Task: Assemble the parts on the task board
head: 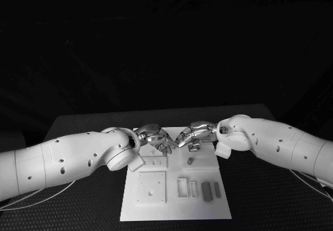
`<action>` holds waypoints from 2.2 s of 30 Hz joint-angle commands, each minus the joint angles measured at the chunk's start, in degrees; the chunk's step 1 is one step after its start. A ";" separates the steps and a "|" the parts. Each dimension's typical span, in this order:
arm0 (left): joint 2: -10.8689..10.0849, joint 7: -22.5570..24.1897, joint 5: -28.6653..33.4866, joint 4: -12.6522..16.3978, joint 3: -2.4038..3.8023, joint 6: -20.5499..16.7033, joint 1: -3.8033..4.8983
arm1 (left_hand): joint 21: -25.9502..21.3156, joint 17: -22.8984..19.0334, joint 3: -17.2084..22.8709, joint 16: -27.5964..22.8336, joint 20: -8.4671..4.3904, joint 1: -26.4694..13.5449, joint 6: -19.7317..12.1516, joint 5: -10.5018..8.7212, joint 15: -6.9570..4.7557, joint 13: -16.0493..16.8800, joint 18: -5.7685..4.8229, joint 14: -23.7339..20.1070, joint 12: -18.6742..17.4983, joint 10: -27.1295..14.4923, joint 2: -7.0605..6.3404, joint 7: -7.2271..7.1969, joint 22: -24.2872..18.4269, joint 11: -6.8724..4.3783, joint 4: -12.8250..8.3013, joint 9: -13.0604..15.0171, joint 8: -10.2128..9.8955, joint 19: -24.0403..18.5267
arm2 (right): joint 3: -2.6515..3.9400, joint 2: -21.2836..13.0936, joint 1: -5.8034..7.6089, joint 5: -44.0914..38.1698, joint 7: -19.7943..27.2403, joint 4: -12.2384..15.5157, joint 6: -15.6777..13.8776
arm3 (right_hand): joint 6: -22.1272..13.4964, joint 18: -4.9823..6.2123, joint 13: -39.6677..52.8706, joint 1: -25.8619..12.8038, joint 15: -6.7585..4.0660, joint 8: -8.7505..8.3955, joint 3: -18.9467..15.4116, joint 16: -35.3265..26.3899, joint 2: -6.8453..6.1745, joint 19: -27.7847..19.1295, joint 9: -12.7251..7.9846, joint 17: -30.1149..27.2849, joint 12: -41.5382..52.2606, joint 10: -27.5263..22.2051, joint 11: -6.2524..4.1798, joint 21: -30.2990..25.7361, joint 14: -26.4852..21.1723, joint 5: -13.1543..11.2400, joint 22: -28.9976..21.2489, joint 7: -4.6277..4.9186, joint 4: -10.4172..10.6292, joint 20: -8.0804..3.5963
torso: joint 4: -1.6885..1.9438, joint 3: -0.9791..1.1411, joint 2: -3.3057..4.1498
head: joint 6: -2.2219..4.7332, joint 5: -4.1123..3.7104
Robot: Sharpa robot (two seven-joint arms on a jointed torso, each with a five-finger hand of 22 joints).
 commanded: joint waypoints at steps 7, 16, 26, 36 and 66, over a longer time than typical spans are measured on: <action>0.12 1.72 3.56 0.15 0.05 -0.26 0.02 | -0.11 0.08 0.85 -0.26 -0.12 0.21 0.62 0.38 0.41 -0.12 -0.84 -0.01 0.14 0.58 0.22 -0.34 0.15 -0.04 0.00 0.19 0.39 -0.48 | 0.05 -0.03 -0.05 2.10 1.11 0.27 0.80 | -1.45 0.66 -0.37 -0.32 0.78 -1.46 0.05 -0.50 -1.73 -0.75 -0.78 -0.11 -0.67 -0.57 0.77 -0.69 -0.63 0.01 0.39 0.64 0.30 0.29 | 0.01 -0.02 0.00 | -0.03 -0.02; -0.06 1.80 4.04 0.15 0.05 -0.15 0.02 | -0.12 0.08 1.14 -0.30 -0.09 0.11 0.58 0.38 0.44 -0.16 -0.84 -0.07 0.09 0.55 0.22 -0.37 0.22 -0.02 0.02 0.25 0.37 -0.56 | 0.05 -0.14 -0.10 2.55 1.09 -0.23 0.81 | -1.88 0.66 -0.68 -0.39 1.11 -2.04 0.32 -0.76 -1.40 -1.00 -1.13 -0.16 -1.01 -1.01 1.10 -1.06 -1.02 0.01 0.33 0.96 0.41 0.51 | 0.01 -0.04 -0.02 | -0.03 -0.02; -0.18 1.79 4.04 0.33 0.05 0.14 0.02 | -0.13 0.09 1.38 -0.34 -0.06 0.05 0.54 0.38 0.47 -0.19 -0.84 -0.13 0.04 0.51 0.21 -0.39 0.28 0.01 -0.02 0.31 0.34 -0.64 | 0.05 -0.08 -0.22 3.45 1.30 -0.97 0.62 | 0.35 0.66 -0.91 0.03 0.78 -1.12 1.09 -0.60 2.54 -0.92 -0.76 -0.07 -0.68 -0.54 0.62 -1.05 -0.90 0.00 0.56 0.37 0.12 0.65 | 0.02 -0.04 0.00 | -0.13 -0.10; -0.41 1.74 4.04 0.10 0.05 -0.04 0.02 | -0.14 0.09 1.54 -0.36 -0.04 0.02 0.49 0.38 0.49 -0.22 -0.84 -0.17 0.01 0.47 0.22 -0.38 0.32 0.03 -0.03 0.35 0.32 -0.70 | 0.05 -0.11 -0.42 2.92 1.12 -0.98 1.44 | 2.39 0.66 -1.18 0.62 -0.09 0.22 1.58 -0.43 3.31 -0.58 0.31 -0.05 -0.42 0.17 -0.32 -0.79 -0.43 0.01 0.82 -0.64 -0.07 0.51 | 0.00 -0.05 -0.02 | -0.09 -0.09; -0.60 -0.11 5.64 0.39 0.04 -0.10 0.02 | -0.55 -0.15 -6.74 -1.47 0.47 -9.45 -4.98 0.33 1.14 -1.44 -0.83 -1.65 -2.53 -4.29 -9.08 3.28 0.57 2.43 2.00 -0.68 -2.90 -2.42 | 0.05 0.01 -0.51 1.84 2.44 -0.70 0.38 | 3.19 0.66 -1.16 1.07 -0.81 1.93 1.60 0.12 3.57 0.07 3.10 0.17 0.32 0.98 -1.06 -0.37 0.28 0.01 1.02 -1.38 -0.23 0.01 | 0.02 -0.04 0.00 | -0.20 -0.01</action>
